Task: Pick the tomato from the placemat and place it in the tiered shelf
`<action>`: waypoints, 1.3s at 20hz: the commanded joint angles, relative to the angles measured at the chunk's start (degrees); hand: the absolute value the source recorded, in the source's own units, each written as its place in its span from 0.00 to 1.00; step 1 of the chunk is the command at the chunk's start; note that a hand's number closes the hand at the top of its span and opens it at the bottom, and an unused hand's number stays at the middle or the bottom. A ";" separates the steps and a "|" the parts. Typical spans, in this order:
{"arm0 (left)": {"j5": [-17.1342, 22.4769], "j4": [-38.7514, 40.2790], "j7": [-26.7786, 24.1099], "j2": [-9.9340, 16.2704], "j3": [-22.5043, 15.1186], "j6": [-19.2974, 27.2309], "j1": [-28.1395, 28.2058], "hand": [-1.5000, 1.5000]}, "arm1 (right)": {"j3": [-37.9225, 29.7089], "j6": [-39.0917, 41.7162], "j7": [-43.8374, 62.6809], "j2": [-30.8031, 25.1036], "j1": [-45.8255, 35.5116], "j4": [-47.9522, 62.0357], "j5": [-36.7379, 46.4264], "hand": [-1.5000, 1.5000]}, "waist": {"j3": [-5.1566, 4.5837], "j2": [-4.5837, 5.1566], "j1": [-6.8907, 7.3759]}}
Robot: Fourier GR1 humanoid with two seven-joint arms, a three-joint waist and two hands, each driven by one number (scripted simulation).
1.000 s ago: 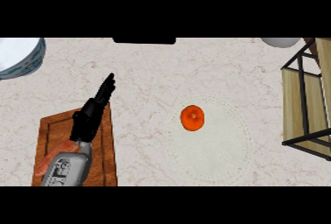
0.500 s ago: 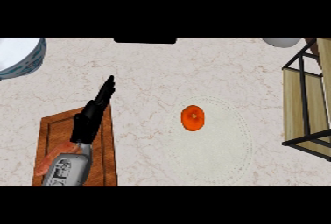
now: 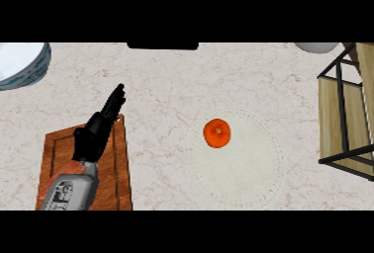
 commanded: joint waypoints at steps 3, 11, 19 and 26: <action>-1.06 0.70 -1.79 -1.19 -1.19 0.88 1.70 0.50 | -6.68 13.44 9.83 -2.73 -6.64 9.40 -9.35 0.00 | -0.02 0.12 0.29; -1.03 0.94 -0.71 -1.26 -1.56 0.22 -1.48 0.50 | -9.39 9.63 21.28 -9.08 -10.43 17.89 -10.12 0.00 | 0.24 1.39 2.07; -1.15 0.16 -0.92 -1.88 -1.99 0.58 -1.46 0.50 | -5.75 14.54 20.29 -13.70 -5.71 16.76 -5.34 0.00 | 0.69 2.21 2.64; -0.69 0.15 -1.42 -2.15 -2.47 -0.19 -1.05 0.50 | -4.95 15.79 18.07 -14.02 -3.74 15.30 -3.87 0.00 | 1.04 2.89 3.44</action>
